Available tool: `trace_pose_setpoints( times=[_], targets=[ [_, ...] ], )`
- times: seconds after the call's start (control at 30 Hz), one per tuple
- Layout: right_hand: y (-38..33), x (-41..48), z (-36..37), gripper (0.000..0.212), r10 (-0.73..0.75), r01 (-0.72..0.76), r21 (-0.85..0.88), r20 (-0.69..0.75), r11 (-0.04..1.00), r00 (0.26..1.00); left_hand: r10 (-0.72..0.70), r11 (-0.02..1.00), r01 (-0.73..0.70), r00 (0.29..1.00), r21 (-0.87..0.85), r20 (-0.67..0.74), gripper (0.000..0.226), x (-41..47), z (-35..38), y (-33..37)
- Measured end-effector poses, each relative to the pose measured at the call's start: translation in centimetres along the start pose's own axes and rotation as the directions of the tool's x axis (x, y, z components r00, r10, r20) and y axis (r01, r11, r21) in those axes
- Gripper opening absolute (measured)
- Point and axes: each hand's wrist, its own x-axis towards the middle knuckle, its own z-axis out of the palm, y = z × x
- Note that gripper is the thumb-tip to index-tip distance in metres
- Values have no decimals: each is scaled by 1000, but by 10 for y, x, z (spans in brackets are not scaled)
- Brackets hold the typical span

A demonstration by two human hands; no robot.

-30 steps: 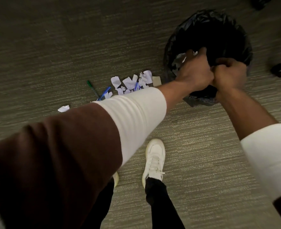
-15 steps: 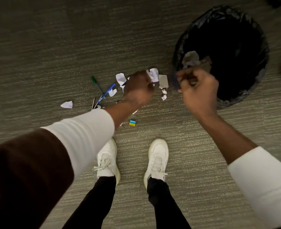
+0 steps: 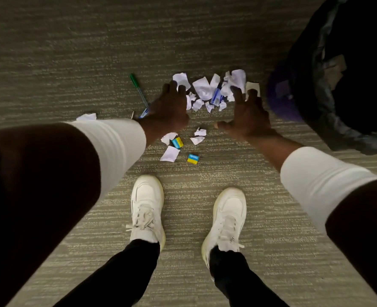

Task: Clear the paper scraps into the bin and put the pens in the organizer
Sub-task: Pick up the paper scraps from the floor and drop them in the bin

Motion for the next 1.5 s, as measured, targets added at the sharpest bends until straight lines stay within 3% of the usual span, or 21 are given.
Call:
trace_pose_setpoints(
  times=[0.13,0.3,0.4,0.53,0.63,0.73,0.87,1.03,1.2,1.37,1.5],
  targets=[
    [5,42,13,128,-3,3,-11,-1,1000,1000,39,999,-40,999,23,23,101,40,23,-8],
    [7,81,13,117,-59,57,-62,-23,996,998,75,996,-76,997,51,20,117,71,45,-13],
    [3,90,17,116,-89,88,-97,-1,991,996,117,982,-117,993,148,15,99,75,55,-9],
    [-7,81,37,108,-81,88,-189,43,978,996,163,957,-123,978,264,-133,51,59,59,4],
    [-13,63,55,82,-167,139,-308,-64,941,984,278,895,-198,948,400,-153,48,49,73,3],
    [-18,53,69,66,-208,157,-357,-109,921,972,234,936,-189,965,298,-122,44,40,76,2],
    [-18,43,81,64,-215,159,-378,-109,912,971,260,937,-225,960,266,-104,47,24,83,3],
    [-12,39,80,55,-229,189,-275,-120,943,966,326,938,-292,925,186,-194,53,8,86,-1],
    [0,24,84,58,-178,171,-51,-175,984,968,306,952,-306,929,33,-207,35,-4,84,-9],
    [7,-13,75,54,-79,107,94,-259,990,963,83,991,-99,982,-93,-170,19,-29,72,-5],
    [5,-51,44,54,-35,132,245,-363,960,931,-38,972,-12,978,-233,-206,14,-51,42,13]
  ],
)
